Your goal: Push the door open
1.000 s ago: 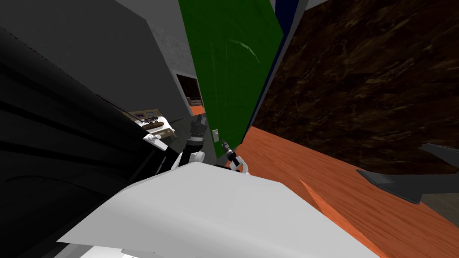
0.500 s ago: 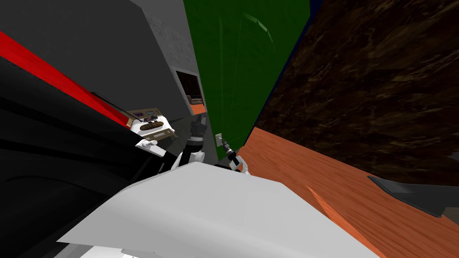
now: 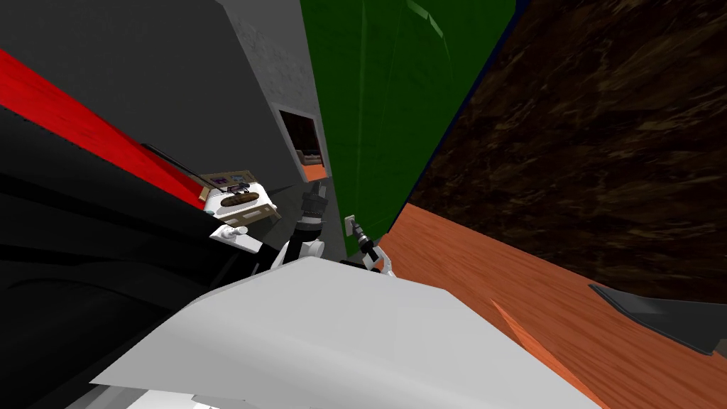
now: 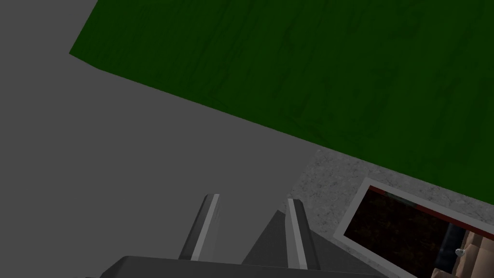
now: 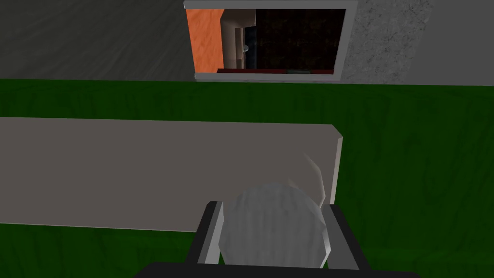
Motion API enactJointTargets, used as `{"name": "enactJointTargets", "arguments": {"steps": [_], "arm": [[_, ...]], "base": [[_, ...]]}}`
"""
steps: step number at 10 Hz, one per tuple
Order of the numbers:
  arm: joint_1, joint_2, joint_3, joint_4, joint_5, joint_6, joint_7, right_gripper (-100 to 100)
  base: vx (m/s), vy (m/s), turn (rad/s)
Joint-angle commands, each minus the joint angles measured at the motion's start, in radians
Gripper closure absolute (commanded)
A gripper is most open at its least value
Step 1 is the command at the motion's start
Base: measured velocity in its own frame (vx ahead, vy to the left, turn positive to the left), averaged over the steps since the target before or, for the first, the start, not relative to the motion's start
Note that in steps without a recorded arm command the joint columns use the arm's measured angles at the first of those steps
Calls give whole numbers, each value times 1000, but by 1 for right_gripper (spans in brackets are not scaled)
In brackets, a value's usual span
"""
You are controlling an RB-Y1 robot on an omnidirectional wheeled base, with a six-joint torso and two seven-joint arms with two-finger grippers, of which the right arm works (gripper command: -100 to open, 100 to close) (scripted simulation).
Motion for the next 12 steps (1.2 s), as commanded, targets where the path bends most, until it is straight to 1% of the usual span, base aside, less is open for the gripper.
{"name": "enactJointTargets", "arguments": {"steps": [1,4,5,6,10,12], "arm": [[2,-2,1,2,0,1,0,100],[2,-2,1,2,0,1,0,100],[14,-10,-1,-3,10,4,-2,100],[16,-12,-2,-5,12,4,-2,100],[45,-25,-8,-24,40,8,-6,100],[61,-29,-11,-35,55,9,-9,100]], "base": [[-17,-20,5],[-7,-7,-3],[52,67,-104],[84,127,-140],[130,152,-124],[139,203,-189]]}}
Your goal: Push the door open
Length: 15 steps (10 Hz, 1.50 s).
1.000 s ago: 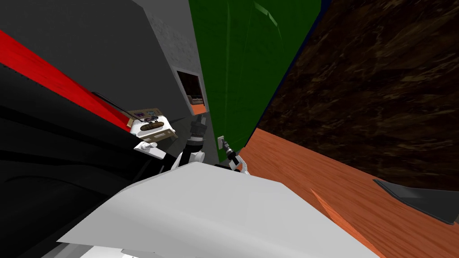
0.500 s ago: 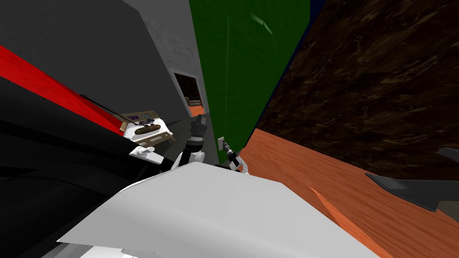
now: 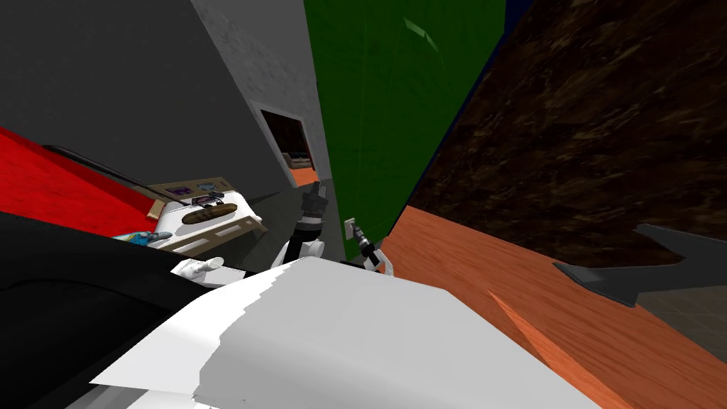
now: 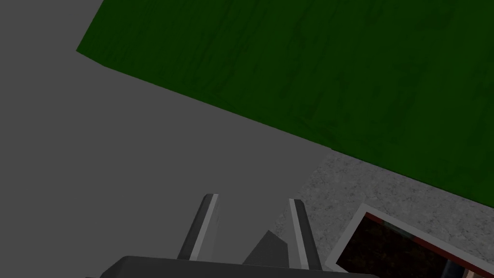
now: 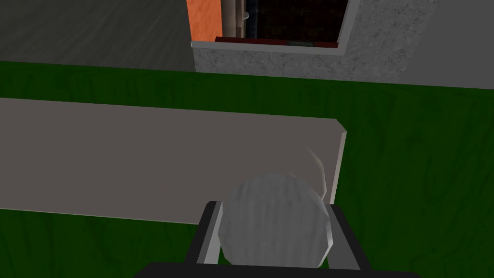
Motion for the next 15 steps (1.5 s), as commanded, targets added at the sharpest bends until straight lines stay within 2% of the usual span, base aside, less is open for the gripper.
{"name": "enactJointTargets", "arguments": {"steps": [1,6,7,10,13,15], "arm": [[16,-8,-17,-6,14,8,-1,100],[72,-2,-29,-44,68,14,-9,100],[71,-8,-19,-60,61,14,-15,-100],[81,-11,-9,-83,62,21,-24,-100],[94,-5,4,-113,63,31,-37,-100],[88,-12,-5,-101,61,28,-30,-100]], "base": [[119,188,-203],[129,208,-226],[-53,78,-152],[-170,-128,2],[-231,-149,-49],[-20,6,23]]}}
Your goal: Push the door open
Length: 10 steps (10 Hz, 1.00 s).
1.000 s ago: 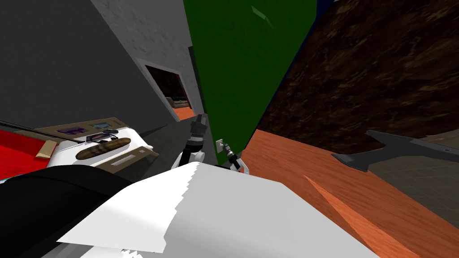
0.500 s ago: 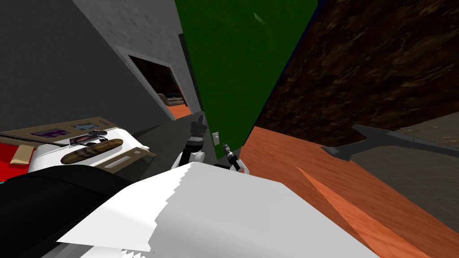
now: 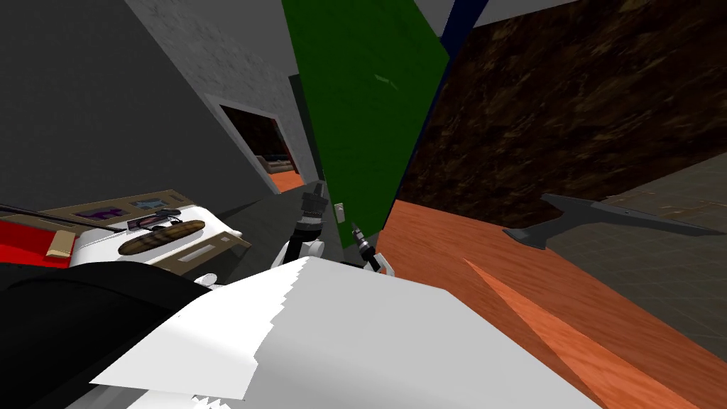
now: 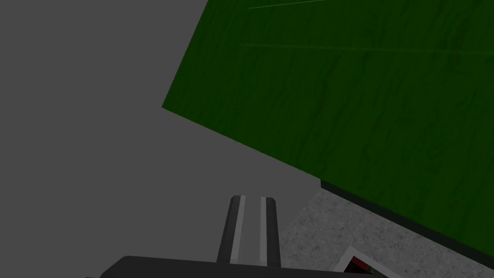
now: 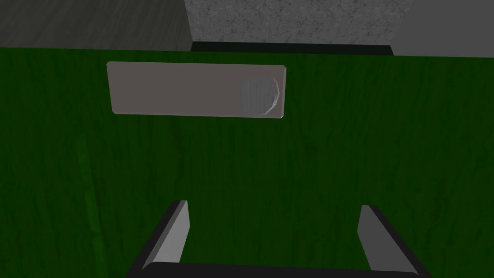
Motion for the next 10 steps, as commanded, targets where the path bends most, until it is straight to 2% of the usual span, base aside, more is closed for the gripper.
{"name": "enactJointTargets", "arguments": {"steps": [1,4,8,9,10], "arm": [[-6,2,-6,10,-1,-3,4,-100],[-19,10,-19,29,-5,-7,13,-100],[-36,43,-36,55,-9,-13,25,-100],[-32,36,-33,50,-9,-13,22,-100],[-32,36,-33,50,-9,-13,22,100]], "base": [[126,148,19],[173,187,24],[186,192,30],[77,83,-4],[-9,-9,-3]]}}
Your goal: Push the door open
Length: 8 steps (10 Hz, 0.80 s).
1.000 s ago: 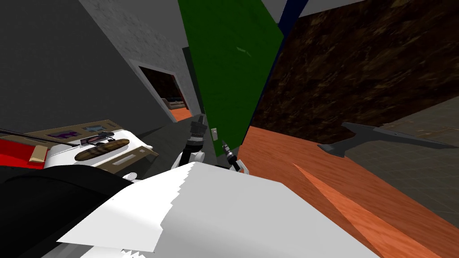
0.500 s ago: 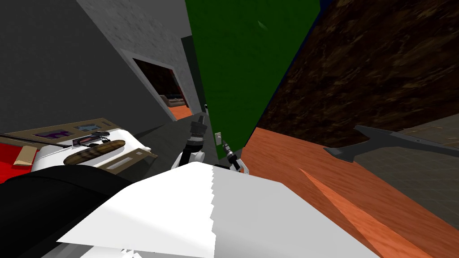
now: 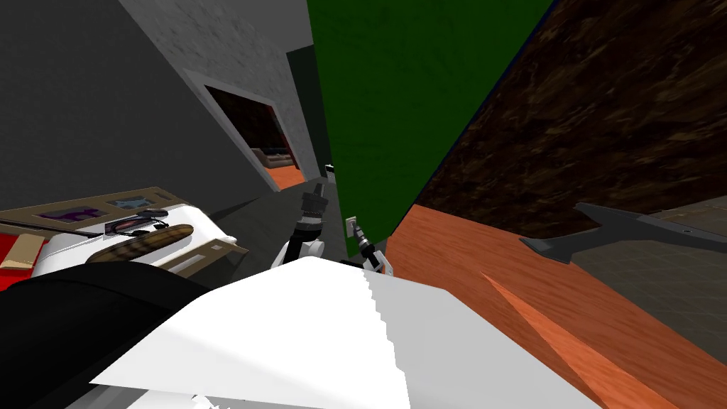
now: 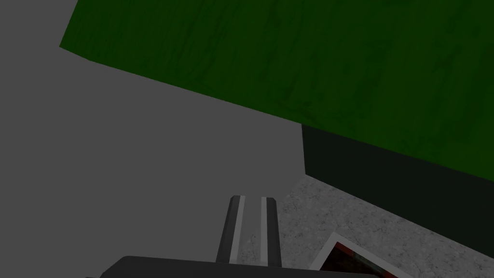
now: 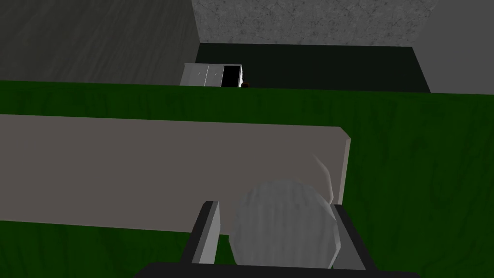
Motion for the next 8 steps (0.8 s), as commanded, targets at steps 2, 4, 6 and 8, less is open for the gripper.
{"name": "enactJointTargets", "arguments": {"steps": [2,4,6,8], "arm": [[2,-2,0,1,0,1,0,100],[2,-2,0,1,0,1,0,100],[13,-11,1,0,0,5,10,100],[26,-13,1,-4,-2,8,26,100]], "base": [[-24,-29,9],[-17,-14,-5],[41,29,-117],[159,136,-240]]}}
